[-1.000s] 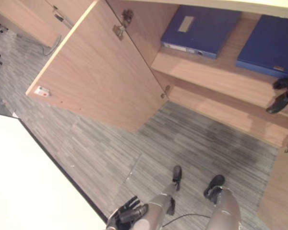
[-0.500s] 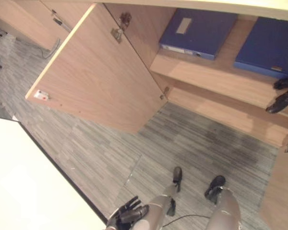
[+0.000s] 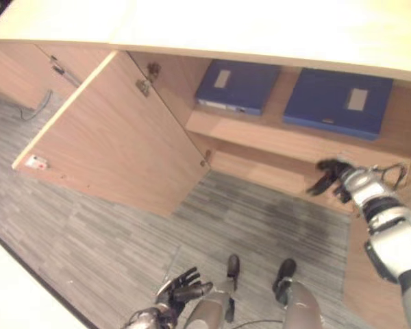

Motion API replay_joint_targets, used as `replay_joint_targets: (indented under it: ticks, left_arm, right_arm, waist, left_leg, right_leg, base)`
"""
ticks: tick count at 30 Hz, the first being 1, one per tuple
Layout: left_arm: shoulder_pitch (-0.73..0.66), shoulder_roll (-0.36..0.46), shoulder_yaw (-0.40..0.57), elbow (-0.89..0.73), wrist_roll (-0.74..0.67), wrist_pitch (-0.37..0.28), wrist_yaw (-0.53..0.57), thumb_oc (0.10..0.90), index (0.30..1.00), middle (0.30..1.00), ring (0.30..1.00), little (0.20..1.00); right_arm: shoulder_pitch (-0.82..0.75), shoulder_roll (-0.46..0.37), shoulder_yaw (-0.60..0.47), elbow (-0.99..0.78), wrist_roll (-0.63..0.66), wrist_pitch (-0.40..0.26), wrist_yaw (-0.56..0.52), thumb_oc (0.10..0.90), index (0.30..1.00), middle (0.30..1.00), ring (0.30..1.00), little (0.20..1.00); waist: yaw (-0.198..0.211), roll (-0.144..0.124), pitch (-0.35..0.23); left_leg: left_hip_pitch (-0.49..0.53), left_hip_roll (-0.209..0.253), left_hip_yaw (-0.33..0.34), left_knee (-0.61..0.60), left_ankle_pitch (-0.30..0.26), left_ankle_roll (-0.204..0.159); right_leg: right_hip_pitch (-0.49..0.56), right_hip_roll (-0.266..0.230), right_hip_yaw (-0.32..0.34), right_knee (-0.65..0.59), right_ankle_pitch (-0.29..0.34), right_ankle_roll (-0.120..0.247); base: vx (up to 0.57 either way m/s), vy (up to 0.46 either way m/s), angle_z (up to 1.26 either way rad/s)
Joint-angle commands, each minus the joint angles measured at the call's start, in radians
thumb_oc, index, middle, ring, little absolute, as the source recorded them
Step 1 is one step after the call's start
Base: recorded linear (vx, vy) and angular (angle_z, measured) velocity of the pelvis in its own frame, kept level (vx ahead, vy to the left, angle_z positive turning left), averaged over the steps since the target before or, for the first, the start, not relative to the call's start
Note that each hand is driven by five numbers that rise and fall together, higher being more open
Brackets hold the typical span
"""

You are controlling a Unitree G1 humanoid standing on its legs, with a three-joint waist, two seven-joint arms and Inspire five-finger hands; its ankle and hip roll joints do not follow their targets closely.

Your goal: Put the empty folder in the office cabinet

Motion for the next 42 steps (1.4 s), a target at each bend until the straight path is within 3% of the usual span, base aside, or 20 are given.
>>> replay_joint_targets:
  ticks: [1,5,6,12,13,14,16,17,19,23,25,27,30,33,41,42]
  left_arm:
    - [0.068,0.046,0.034,-0.009,0.046,-0.005,0.001,0.800,0.900,0.900,0.900,0.900]
    - [0.040,0.019,0.076,0.061,0.070,-0.007,0.005,0.800,0.900,0.900,0.900,0.900]
    - [0.016,0.002,0.090,0.107,0.089,-0.002,0.008,0.800,0.900,0.900,0.900,0.900]
    - [-0.027,-0.050,0.126,0.296,0.183,0.008,0.016,0.800,0.900,0.900,0.900,0.900]
    - [-0.019,-0.072,0.141,0.307,0.185,0.010,0.019,0.800,0.900,0.900,0.900,0.900]
    - [-0.018,-0.072,0.141,0.307,0.185,0.010,0.019,0.800,0.900,0.900,0.900,0.900]
    - [-0.034,-0.092,0.170,0.395,0.244,0.017,0.029,0.800,0.900,0.900,0.900,0.900]
    - [-0.049,-0.096,0.189,0.453,0.275,0.018,0.034,0.800,0.900,0.900,0.900,0.900]
    - [-0.063,-0.096,0.208,0.509,0.313,0.013,0.034,0.800,0.900,0.900,0.900,0.900]
    - [-0.076,-0.096,0.272,0.685,0.509,-0.003,0.074,0.800,0.900,0.900,0.900,0.900]
    - [-0.076,-0.098,0.287,0.705,0.529,-0.011,0.083,0.800,0.900,0.900,0.900,0.900]
    - [-0.085,-0.099,0.311,0.724,0.535,-0.019,0.104,0.800,0.900,0.900,0.900,0.900]
    - [-0.090,-0.101,0.324,0.727,0.528,-0.035,0.112,0.800,0.900,0.900,0.900,0.900]
    - [-0.111,-0.115,0.316,0.747,0.512,-0.044,0.126,0.800,0.900,0.900,0.900,0.900]
    - [-0.131,-0.135,0.280,0.728,0.482,-0.061,0.118,0.800,0.900,0.900,0.900,0.900]
    - [-0.137,-0.146,0.267,0.710,0.462,-0.069,0.124,0.800,0.900,0.900,0.900,0.900]
  right_arm:
    - [0.004,-0.031,0.011,0.083,-0.066,-0.001,0.034,0.800,0.900,0.900,0.900,0.900]
    - [0.091,0.003,-0.036,0.080,-0.103,-0.013,0.032,0.800,0.900,0.900,0.900,0.900]
    - [0.134,0.028,-0.063,0.079,-0.098,-0.014,0.031,0.800,0.900,0.900,0.900,0.900]
    - [0.265,0.091,-0.133,0.037,-0.051,-0.027,0.006,0.800,0.900,0.900,0.900,0.900]
    - [0.319,0.112,-0.172,0.016,-0.013,-0.037,-0.016,0.800,0.900,0.900,0.900,0.900]
    - [0.320,0.112,-0.172,0.016,-0.013,-0.037,-0.016,0.800,0.900,0.900,0.900,0.900]
    - [0.387,0.148,-0.223,0.005,0.042,-0.057,-0.062,0.800,0.900,0.900,0.900,0.900]
    - [0.416,0.161,-0.241,0.007,0.055,-0.068,-0.078,0.800,0.900,0.900,0.900,0.900]
    - [0.443,0.170,-0.258,0.011,0.059,-0.073,-0.088,0.800,0.900,0.900,0.900,0.900]
    - [0.587,0.187,-0.372,-0.047,0.162,-0.117,-0.132,0.800,0.900,0.900,0.900,0.900]
    - [0.619,0.192,-0.411,-0.065,0.205,-0.130,-0.150,0.800,0.900,0.900,0.900,0.900]
    - [0.683,0.200,-0.498,-0.068,0.320,-0.159,-0.179,0.800,0.900,0.900,0.900,0.900]
    - [0.749,0.215,-0.645,-0.024,0.551,-0.174,-0.172,0.800,0.900,0.900,0.900,0.900]
    - [0.800,0.229,-0.755,0.026,0.740,-0.201,-0.190,0.800,0.900,0.900,0.900,0.900]
    - [0.842,0.189,-0.823,0.075,0.746,-0.233,-0.261,0.800,0.900,0.900,0.900,0.900]
    - [0.828,0.173,-0.828,0.012,0.765,-0.268,-0.296,0.800,0.900,0.900,0.900,0.900]
  waist:
    - [0.021,-0.038,-0.017]
    - [0.011,-0.064,-0.064]
    - [0.003,-0.083,-0.084]
    - [-0.033,-0.124,-0.111]
    - [-0.038,-0.122,-0.103]
    - [-0.038,-0.122,-0.103]
    - [-0.049,-0.115,-0.106]
    - [-0.057,-0.117,-0.113]
    - [-0.062,-0.121,-0.119]
    - [-0.115,-0.133,-0.165]
    - [-0.126,-0.137,-0.175]
    - [-0.153,-0.145,-0.185]
    - [-0.183,-0.158,-0.202]
    - [-0.227,-0.166,-0.210]
    - [-0.276,-0.174,-0.241]
    - [-0.289,-0.173,-0.250]
  left_leg:
    - [0.099,-0.077,-0.021,-0.016,-0.180,0.031]
    - [0.158,-0.104,0.002,-0.016,-0.204,0.054]
    - [0.188,-0.115,0.016,-0.016,-0.214,0.065]
    - [0.255,-0.130,0.066,-0.016,-0.235,0.084]
    - [0.273,-0.125,0.106,-0.016,-0.233,0.092]
    - [0.273,-0.125,0.106,-0.016,-0.233,0.092]
    - [0.290,-0.096,0.175,-0.016,-0.231,0.093]
    - [0.297,-0.088,0.193,-0.016,-0.237,0.096]
    - [0.303,-0.083,0.207,-0.016,-0.244,0.099]
    - [0.309,-0.071,0.274,-0.016,-0.264,0.109]
    - [0.308,-0.071,0.286,-0.016,-0.269,0.111]
    - [0.312,-0.066,0.302,-0.016,-0.275,0.109]
    - [0.312,-0.058,0.324,-0.016,-0.275,0.099]
    - [0.311,-0.026,0.358,-0.016,-0.268,0.083]
    - [0.301,0.019,0.393,-0.016,-0.252,0.049]
    - [0.303,0.035,0.409,-0.016,-0.248,0.039]
  right_leg:
    - [0.103,-0.034,0.014,-0.270,0.164,0.137]
    - [0.153,-0.050,0.014,-0.302,0.198,0.162]
    - [0.175,-0.058,0.013,-0.317,0.212,0.174]
    - [0.206,-0.073,0.004,-0.326,0.256,0.201]
    - [0.201,-0.091,-0.076,-0.290,0.250,0.208]
    - [0.200,-0.091,-0.076,-0.288,0.249,0.209]
    - [0.226,-0.145,-0.191,-0.193,0.182,0.195]
    - [0.241,-0.163,-0.194,-0.152,0.169,0.190]
    - [0.251,-0.181,-0.183,-0.109,0.157,0.188]
    - [0.309,-0.209,-0.060,-0.066,0.159,0.188]
    - [0.308,-0.208,-0.027,-0.065,0.164,0.192]
    - [0.315,-0.185,0.031,-0.085,0.160,0.192]
    - [0.355,-0.126,0.064,-0.172,0.118,0.191]
    - [0.349,-0.063,0.119,-0.219,0.103,0.185]
    - [0.360,0.000,0.139,-0.295,0.086,0.168]
    - [0.363,0.021,0.153,-0.312,0.079,0.162]
  base:
    - [-0.04,0.137,-0.43]
    - [-0.11,0.238,-0.23]
    - [-0.09,0.179,-0.32]
    - [-0.09,0.161,-0.34]
    - [-0.10,0.111,-0.71]
    - [-0.15,0.159,-1.06]
    - [-0.12,0.116,-1.10]
    - [-0.07,0.077,-0.97]
    - [0.00,0.020,-0.92]
    - [0.03,-0.005,-0.77]
    - [0.05,-0.028,-0.72]
    - [0.08,-0.079,-0.54]
    - [0.08,-0.133,-0.89]
    - [0.04,-0.178,-0.46]
    - [0.03,-0.130,-0.27]
    - [0.04,-0.117,-0.24]
